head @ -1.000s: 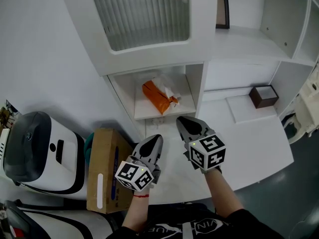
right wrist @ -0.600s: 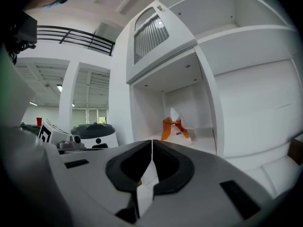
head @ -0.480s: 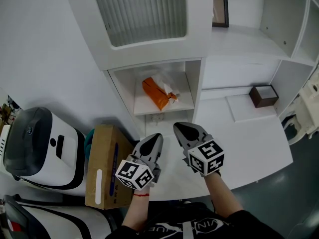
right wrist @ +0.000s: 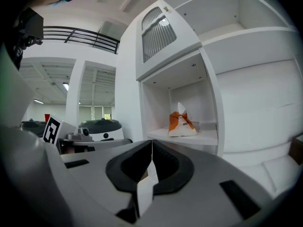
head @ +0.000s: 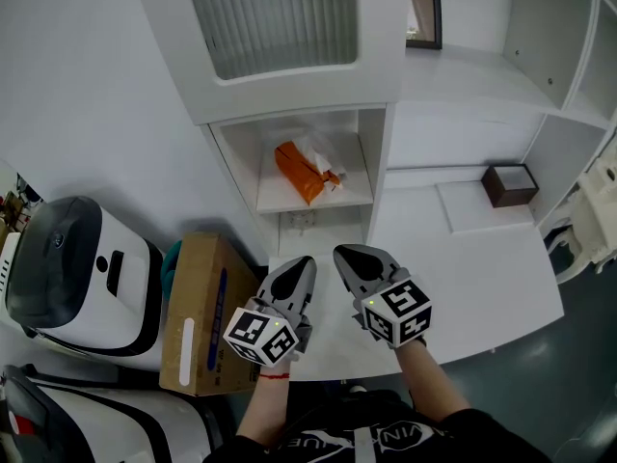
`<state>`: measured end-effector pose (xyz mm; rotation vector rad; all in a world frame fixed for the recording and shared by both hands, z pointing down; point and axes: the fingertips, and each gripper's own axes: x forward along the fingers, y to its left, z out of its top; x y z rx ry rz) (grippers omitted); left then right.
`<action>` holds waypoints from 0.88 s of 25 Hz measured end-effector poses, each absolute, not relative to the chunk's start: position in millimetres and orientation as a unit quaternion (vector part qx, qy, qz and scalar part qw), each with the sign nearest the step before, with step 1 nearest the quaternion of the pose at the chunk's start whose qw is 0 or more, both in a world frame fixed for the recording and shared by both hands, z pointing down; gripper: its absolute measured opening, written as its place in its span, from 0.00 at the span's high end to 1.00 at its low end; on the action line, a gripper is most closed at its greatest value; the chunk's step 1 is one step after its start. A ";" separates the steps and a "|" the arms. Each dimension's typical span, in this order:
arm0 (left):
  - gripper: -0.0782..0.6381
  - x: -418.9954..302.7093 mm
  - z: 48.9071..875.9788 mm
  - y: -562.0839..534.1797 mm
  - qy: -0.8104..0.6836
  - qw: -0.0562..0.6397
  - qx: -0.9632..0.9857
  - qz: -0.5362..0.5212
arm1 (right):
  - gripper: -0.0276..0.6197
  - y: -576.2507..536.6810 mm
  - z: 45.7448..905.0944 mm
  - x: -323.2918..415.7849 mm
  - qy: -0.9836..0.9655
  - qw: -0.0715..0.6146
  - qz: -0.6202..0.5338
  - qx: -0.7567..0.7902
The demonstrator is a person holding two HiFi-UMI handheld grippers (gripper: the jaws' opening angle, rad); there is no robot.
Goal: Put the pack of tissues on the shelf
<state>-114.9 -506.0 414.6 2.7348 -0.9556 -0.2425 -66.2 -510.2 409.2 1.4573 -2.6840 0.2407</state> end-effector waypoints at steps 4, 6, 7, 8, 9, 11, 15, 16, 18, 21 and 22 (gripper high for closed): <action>0.88 -114.8 416.1 -499.9 -0.331 0.118 0.932 -0.084 | 0.95 -500.3 410.7 -69.1 -0.880 0.043 0.075 0.466; 0.88 -113.7 417.2 -496.0 -0.332 0.119 0.932 -0.084 | 0.95 -494.6 411.6 -70.5 -0.883 0.044 0.072 0.462; 0.88 -113.3 417.8 -494.0 -0.333 0.119 0.932 -0.083 | 0.95 -491.8 412.2 -71.1 -0.884 0.046 0.071 0.460; 0.88 -113.0 418.4 -492.1 -0.334 0.119 0.931 -0.082 | 0.95 -489.4 413.0 -71.6 -0.885 0.047 0.071 0.458; 0.88 -112.9 418.9 -490.5 -0.335 0.120 0.931 -0.081 | 0.95 -487.3 413.8 -71.7 -0.886 0.048 0.071 0.456; 0.88 -113.2 419.3 -487.9 -0.338 0.121 0.930 -0.081 | 0.95 -483.6 415.4 -71.8 -0.887 0.051 0.071 0.454; 0.88 -113.8 420.1 -480.6 -0.343 0.122 0.928 -0.082 | 0.95 -474.5 417.2 -71.3 -0.888 0.053 0.071 0.451; 0.88 -113.2 420.1 -478.8 -0.344 0.123 0.927 -0.083 | 0.95 -472.3 417.6 -71.0 -0.888 0.054 0.071 0.451; 0.88 -111.1 419.9 -475.1 -0.344 0.123 0.927 -0.084 | 0.95 -468.2 418.2 -69.9 -0.889 0.055 0.070 0.450; 0.88 -106.9 419.2 -469.5 -0.341 0.122 0.928 -0.083 | 0.95 -461.9 418.5 -67.0 -0.888 0.057 0.070 0.450; 0.88 -105.8 419.2 -467.3 -0.340 0.122 0.929 -0.083 | 0.95 -459.4 418.6 -66.0 -0.888 0.057 0.070 0.451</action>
